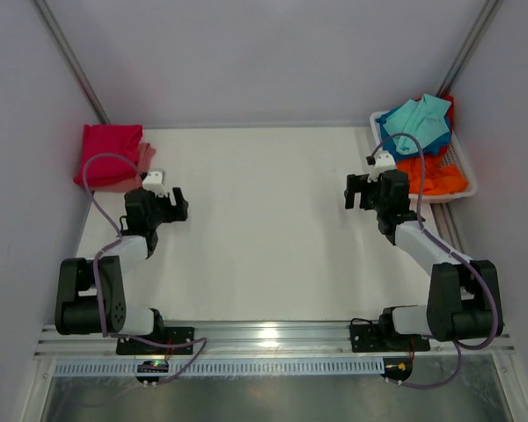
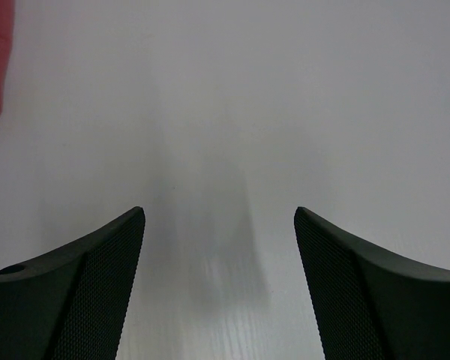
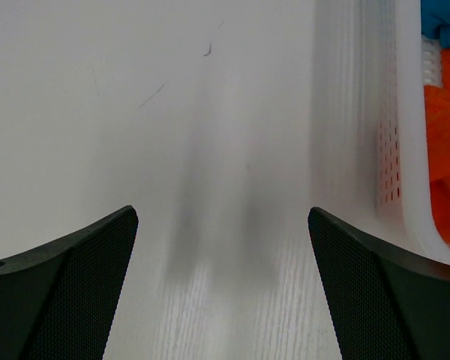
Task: Fold and stack the t-shirts
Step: Put the neatly folded tshirt into the corner of the board with the left arm
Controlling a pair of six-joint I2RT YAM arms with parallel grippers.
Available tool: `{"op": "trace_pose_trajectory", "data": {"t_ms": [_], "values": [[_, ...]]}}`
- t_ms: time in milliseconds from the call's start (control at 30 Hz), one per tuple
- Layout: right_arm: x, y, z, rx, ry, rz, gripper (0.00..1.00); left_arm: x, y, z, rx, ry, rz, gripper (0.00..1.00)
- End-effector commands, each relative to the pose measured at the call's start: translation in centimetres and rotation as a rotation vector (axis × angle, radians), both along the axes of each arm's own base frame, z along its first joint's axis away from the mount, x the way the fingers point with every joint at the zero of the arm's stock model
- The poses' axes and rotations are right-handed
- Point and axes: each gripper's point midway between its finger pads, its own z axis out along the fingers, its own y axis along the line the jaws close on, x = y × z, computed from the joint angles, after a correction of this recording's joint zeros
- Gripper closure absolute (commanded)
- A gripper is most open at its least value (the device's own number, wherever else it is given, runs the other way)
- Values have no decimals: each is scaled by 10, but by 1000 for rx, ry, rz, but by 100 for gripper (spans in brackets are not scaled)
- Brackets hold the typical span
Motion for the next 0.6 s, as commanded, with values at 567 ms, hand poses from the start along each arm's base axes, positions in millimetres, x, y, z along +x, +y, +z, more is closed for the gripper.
{"op": "trace_pose_trajectory", "data": {"t_ms": [567], "values": [[-31,-36,1,-59,-424,-167,1,11,-7,3,63,-151,-58,11]]}}
